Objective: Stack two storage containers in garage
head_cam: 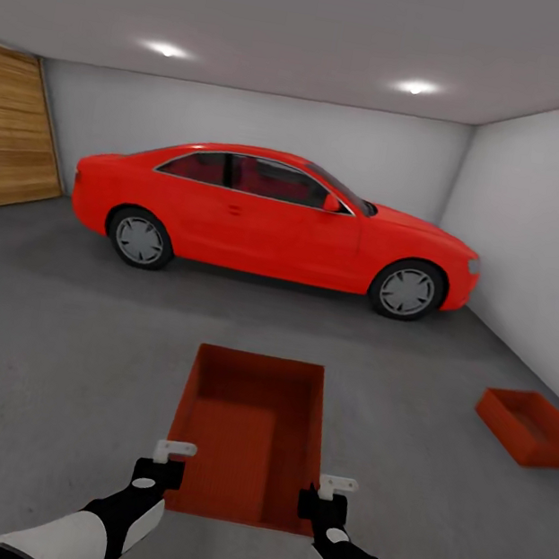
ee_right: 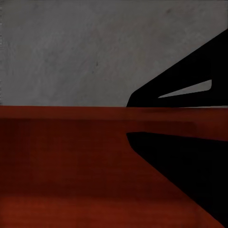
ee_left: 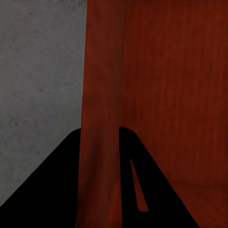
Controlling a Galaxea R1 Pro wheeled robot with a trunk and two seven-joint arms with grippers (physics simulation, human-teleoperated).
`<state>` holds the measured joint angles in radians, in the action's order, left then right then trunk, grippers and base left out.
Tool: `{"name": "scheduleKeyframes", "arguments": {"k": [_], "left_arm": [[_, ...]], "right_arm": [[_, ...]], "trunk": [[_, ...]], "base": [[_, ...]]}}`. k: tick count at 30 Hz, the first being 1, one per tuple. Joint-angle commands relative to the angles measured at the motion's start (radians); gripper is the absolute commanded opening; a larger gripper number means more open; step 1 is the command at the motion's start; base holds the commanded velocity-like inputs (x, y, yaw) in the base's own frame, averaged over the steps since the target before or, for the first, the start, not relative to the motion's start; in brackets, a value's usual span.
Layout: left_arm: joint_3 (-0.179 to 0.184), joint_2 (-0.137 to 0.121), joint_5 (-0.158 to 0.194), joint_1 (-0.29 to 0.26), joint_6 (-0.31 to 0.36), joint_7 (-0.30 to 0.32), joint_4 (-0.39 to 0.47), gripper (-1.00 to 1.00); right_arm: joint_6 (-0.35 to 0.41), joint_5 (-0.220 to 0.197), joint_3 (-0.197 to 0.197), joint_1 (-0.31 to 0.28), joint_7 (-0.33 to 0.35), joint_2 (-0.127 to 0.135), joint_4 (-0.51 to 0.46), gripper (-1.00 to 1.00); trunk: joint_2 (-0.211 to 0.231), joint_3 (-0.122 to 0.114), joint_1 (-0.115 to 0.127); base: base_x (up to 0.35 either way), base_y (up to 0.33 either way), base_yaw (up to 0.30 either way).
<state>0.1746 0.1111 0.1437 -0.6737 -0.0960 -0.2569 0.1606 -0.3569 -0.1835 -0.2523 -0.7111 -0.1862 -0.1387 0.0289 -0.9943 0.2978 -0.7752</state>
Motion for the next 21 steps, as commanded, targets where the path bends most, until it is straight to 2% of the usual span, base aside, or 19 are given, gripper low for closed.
{"name": "scheduleKeyframes", "arguments": {"k": [1, 6, 17, 18, 21], "left_arm": [[-0.049, -0.085, 0.088, -0.002, -0.001, -0.009, 0.003, -1.00], [-0.049, -0.084, 0.088, -0.002, -0.001, -0.009, 0.004, -1.00], [-0.050, -0.083, 0.088, -0.002, -0.001, -0.009, 0.004, -1.00], [-0.050, -0.083, 0.088, -0.002, -0.001, -0.009, 0.004, -1.00], [-0.050, -0.083, 0.088, -0.002, -0.001, -0.009, 0.004, -1.00]], "right_arm": [[-0.002, 0.007, 0.030, -0.001, 0.001, 0.010, 0.002, -1.00], [-0.002, 0.007, 0.030, -0.001, 0.001, 0.008, 0.002, -1.00], [-0.004, 0.005, 0.030, -0.001, 0.001, 0.008, 0.002, -1.00], [-0.004, 0.000, 0.030, -0.001, 0.001, 0.009, 0.002, -1.00], [-0.004, -0.049, 0.030, -0.001, 0.001, 0.010, 0.002, -1.00]], "trunk": [[-0.001, 0.001, -0.001], [-0.001, 0.001, -0.001], [-0.001, 0.001, -0.001], [-0.001, 0.001, -0.001], [-0.001, -0.001, -0.001]], "base": [[0.322, 0.000, 0.000], [0.322, 0.000, -0.107], [0.322, 0.004, -0.269], [0.322, 0.047, -0.284], [0.322, 0.065, -0.284]]}}
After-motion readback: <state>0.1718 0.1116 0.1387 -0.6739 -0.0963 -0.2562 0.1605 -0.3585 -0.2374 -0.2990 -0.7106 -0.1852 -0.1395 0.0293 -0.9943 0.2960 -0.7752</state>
